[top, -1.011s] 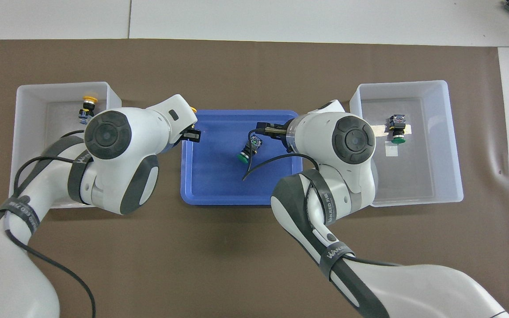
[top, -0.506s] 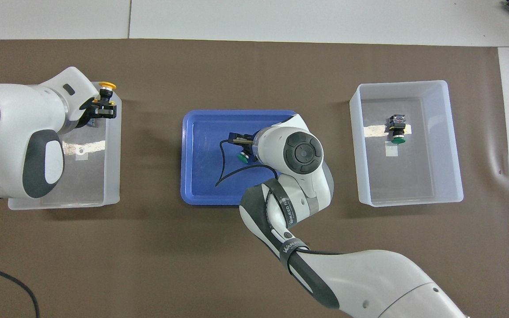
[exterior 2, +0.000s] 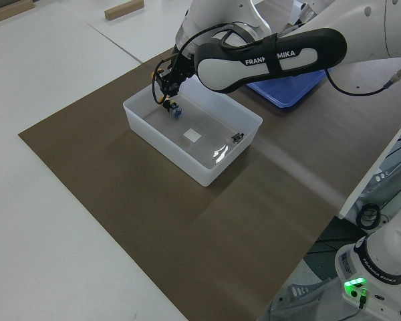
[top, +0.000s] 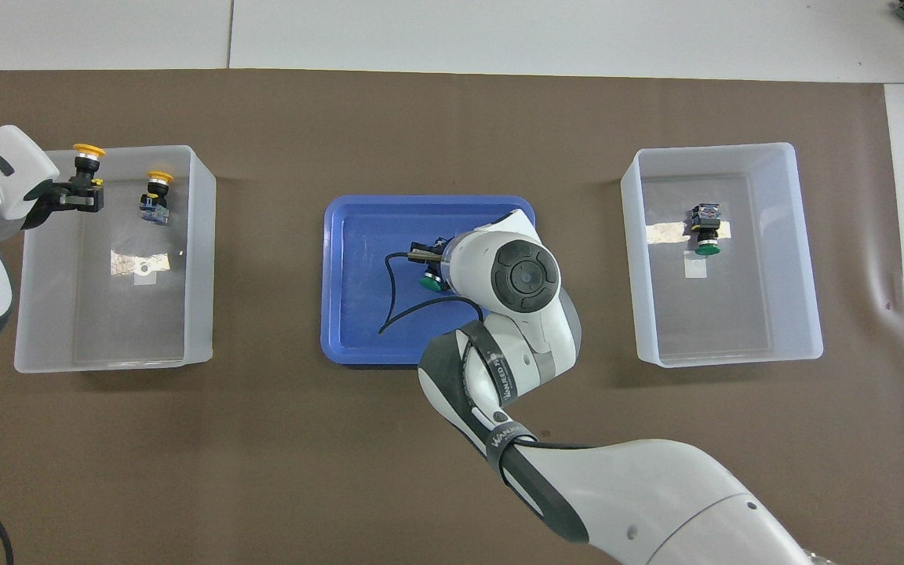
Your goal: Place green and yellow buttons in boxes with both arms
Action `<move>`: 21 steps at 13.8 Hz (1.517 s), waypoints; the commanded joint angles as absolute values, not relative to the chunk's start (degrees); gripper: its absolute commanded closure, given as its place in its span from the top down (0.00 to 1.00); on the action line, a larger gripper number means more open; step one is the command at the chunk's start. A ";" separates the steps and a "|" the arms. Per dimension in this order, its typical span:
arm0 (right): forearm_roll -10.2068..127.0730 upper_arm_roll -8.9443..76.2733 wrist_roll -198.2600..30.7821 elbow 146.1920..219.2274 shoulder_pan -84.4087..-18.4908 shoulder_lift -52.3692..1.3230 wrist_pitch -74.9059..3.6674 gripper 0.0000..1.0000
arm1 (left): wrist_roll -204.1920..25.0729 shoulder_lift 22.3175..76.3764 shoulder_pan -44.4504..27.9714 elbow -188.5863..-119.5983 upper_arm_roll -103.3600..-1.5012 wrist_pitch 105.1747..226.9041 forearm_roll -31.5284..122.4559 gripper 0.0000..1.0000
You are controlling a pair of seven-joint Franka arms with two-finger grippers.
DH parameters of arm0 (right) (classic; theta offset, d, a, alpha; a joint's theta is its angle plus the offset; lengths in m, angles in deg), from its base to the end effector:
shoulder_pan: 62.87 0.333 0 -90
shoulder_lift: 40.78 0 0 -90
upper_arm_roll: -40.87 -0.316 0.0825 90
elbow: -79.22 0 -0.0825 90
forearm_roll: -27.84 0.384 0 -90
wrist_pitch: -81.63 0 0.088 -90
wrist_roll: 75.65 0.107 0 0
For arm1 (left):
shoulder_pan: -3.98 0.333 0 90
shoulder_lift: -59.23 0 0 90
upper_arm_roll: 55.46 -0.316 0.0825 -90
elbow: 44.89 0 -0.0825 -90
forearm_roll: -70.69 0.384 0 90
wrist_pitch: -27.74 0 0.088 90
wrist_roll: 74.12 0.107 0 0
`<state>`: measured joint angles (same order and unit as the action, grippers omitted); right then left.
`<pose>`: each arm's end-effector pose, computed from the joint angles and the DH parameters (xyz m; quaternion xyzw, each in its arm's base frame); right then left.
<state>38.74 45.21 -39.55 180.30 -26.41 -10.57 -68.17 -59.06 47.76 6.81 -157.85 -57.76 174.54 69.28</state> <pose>0.5839 0.3685 0.3004 -0.9809 0.0993 -0.1102 0.1260 0.6267 0.0555 0.4119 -0.9779 0.0773 -0.1919 0.0293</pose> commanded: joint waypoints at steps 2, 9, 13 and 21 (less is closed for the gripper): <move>38.74 46.22 -39.26 178.27 -28.41 -17.54 -57.71 0.00 | -58.12 43.68 8.20 -158.01 -56.95 179.52 69.37 0.00; 35.84 46.23 -73.21 180.82 -45.88 -28.99 -41.60 0.00 | -58.38 37.09 8.11 -157.92 -56.87 186.65 69.37 0.22; 35.84 46.23 -89.08 188.27 -53.72 -31.37 -42.65 0.00 | -58.30 37.17 7.58 -157.57 -56.95 186.21 69.37 1.00; 36.11 46.14 -93.67 199.01 -56.63 -32.78 -50.03 0.44 | -58.56 50.69 7.14 -158.10 -56.95 167.35 69.37 1.00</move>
<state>36.66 46.65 -93.89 195.39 -56.22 -29.76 -48.92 -58.75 45.28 7.40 -156.80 -56.94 173.70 69.28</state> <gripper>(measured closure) 0.568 0.000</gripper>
